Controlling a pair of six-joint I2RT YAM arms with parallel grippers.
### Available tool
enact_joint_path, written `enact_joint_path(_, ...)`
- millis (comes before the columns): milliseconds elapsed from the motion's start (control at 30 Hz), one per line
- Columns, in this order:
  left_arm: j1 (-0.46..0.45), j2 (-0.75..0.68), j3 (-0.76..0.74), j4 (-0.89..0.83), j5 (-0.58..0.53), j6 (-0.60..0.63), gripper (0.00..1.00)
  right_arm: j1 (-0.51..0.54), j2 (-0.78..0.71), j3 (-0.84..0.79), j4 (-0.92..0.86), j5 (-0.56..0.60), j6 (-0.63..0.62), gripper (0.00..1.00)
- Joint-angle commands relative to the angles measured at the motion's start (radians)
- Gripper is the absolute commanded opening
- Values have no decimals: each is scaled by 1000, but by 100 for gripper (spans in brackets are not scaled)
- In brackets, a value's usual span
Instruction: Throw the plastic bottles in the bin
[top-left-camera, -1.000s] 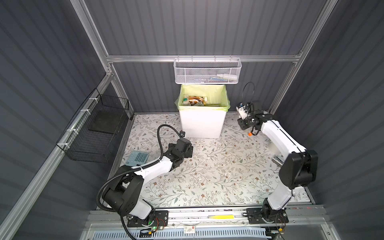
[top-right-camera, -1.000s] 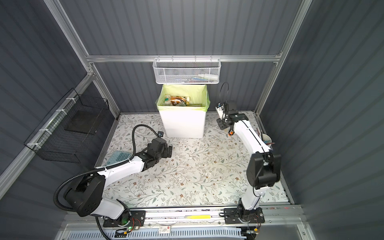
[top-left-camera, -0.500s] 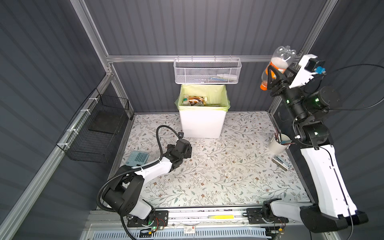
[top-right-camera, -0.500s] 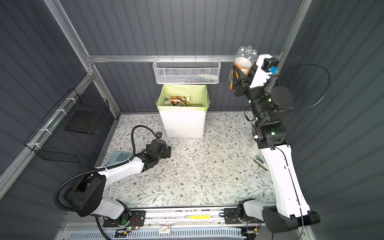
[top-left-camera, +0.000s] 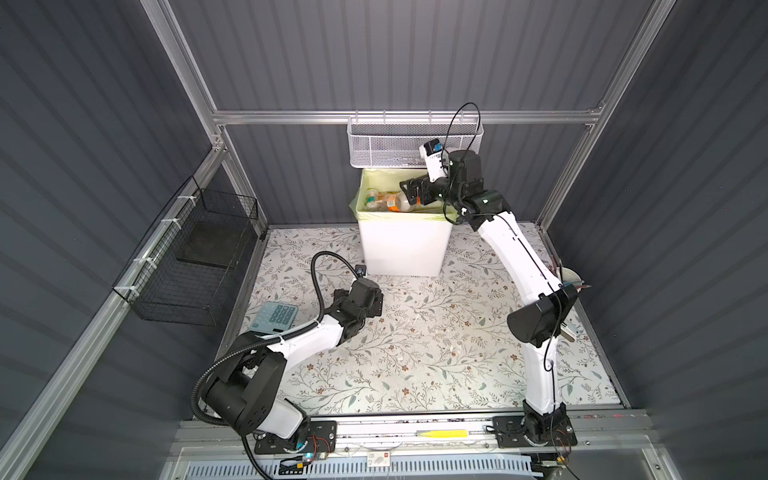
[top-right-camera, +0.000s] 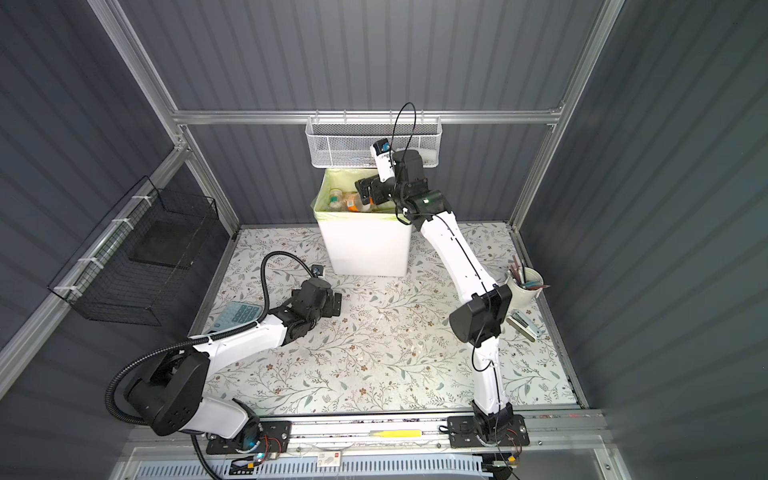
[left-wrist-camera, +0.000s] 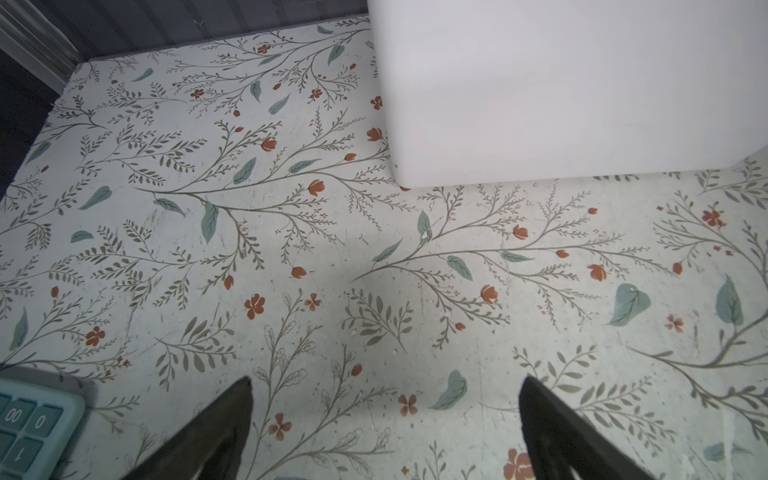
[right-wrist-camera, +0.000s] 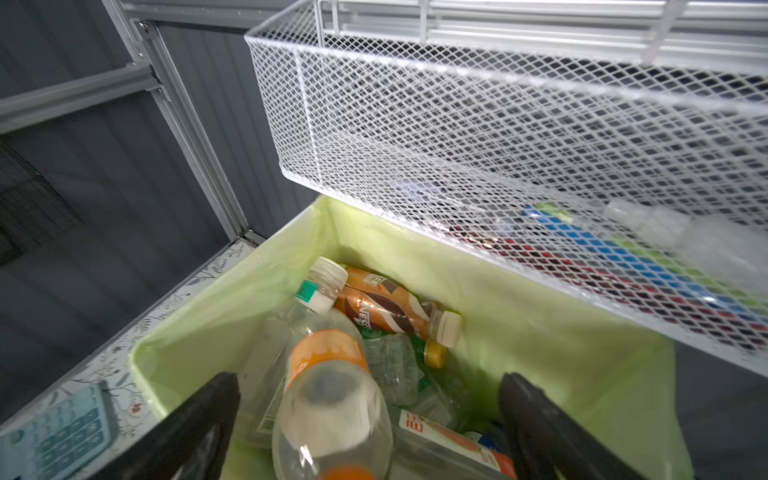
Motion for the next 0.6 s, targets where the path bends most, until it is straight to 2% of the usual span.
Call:
enact_joint_path(0, 7, -25, -23, 5, -20, -18, 100, -13, -272, -172, 180, 119, -67, 99)
enact_joint_path(100, 7, -25, -23, 8, -19, -22, 100, -18, -426, -398, 328, 159, -77, 99)
enact_joint_path(333, 7, -59, -20, 9, -61, -7, 100, -92, -636, -721, 423, 199, -57, 99)
enact_joint_path(567, 9, -197, -92, 40, -273, 13, 100, -264, -851, -1211, 569, 157, 5, 99)
